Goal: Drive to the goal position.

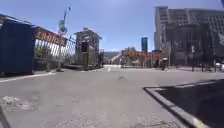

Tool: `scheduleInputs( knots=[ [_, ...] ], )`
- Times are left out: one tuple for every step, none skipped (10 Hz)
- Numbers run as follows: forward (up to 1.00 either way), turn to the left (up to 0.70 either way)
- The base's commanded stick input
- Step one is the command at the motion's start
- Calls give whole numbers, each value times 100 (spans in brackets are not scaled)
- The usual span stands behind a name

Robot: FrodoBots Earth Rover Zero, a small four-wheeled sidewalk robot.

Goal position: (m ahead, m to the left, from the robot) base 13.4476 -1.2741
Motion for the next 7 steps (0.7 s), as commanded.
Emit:
scheduleInputs(
  knots=[
    [45, 0],
    [45, 0],
    [45, 0],
    [45, 0],
    [45, 0],
    [45, 0],
    [45, 0]
  ],
)
